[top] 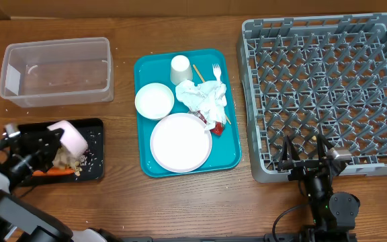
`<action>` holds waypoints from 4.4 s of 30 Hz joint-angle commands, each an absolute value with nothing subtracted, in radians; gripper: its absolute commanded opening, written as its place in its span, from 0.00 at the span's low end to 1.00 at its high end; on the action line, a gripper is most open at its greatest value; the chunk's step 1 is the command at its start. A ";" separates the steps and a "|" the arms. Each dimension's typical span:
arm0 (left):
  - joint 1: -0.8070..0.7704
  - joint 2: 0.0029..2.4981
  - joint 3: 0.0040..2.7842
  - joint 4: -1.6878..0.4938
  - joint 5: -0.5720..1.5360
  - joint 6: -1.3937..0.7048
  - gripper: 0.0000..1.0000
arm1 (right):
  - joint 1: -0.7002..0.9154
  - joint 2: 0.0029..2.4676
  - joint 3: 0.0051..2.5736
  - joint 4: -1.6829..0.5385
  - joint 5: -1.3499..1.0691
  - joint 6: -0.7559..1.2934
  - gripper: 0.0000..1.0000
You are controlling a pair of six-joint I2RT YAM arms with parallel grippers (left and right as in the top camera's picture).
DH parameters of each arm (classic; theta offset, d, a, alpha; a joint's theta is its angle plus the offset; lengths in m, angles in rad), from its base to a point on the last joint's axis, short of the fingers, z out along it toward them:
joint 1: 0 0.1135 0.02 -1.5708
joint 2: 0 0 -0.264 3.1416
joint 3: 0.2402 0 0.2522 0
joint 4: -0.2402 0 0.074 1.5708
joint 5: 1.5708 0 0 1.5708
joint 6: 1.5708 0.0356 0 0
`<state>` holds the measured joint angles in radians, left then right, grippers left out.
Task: Sort waste into correct bins and load items into the dishwasher rack
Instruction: 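Carry the bowl over the black tray and tip out its food, then return the emptied bowl to the teal tray and release, then reach the left gripper to the crumpled napkins and grasp them, then grasp the crumpled white napkins with the left gripper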
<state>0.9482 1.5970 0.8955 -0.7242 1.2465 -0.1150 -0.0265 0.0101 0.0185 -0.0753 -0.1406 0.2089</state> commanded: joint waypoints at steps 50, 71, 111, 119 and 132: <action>0.393 1.182 1.197 -0.826 0.800 -0.150 0.04 | -0.030 0.003 0.008 -0.071 -0.131 0.208 1.00; -0.296 1.843 1.213 0.036 -0.210 0.018 0.17 | -0.030 0.003 0.008 -0.071 -0.131 0.208 1.00; -0.310 1.391 1.240 -0.942 -0.207 -0.601 1.00 | -0.030 0.003 0.008 -0.070 -0.131 0.208 1.00; -0.216 1.361 1.239 -0.964 0.158 -0.638 1.00 | -0.030 0.003 0.008 -0.070 -0.131 0.208 1.00; -0.506 1.704 1.239 -0.442 0.202 -1.085 1.00 | -0.030 0.003 0.008 -0.070 -0.131 0.208 1.00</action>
<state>-0.4625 1.6325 1.2373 -0.4892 0.2131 -0.9619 -0.0265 0.0105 0.0185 -0.0753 -0.1410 0.2092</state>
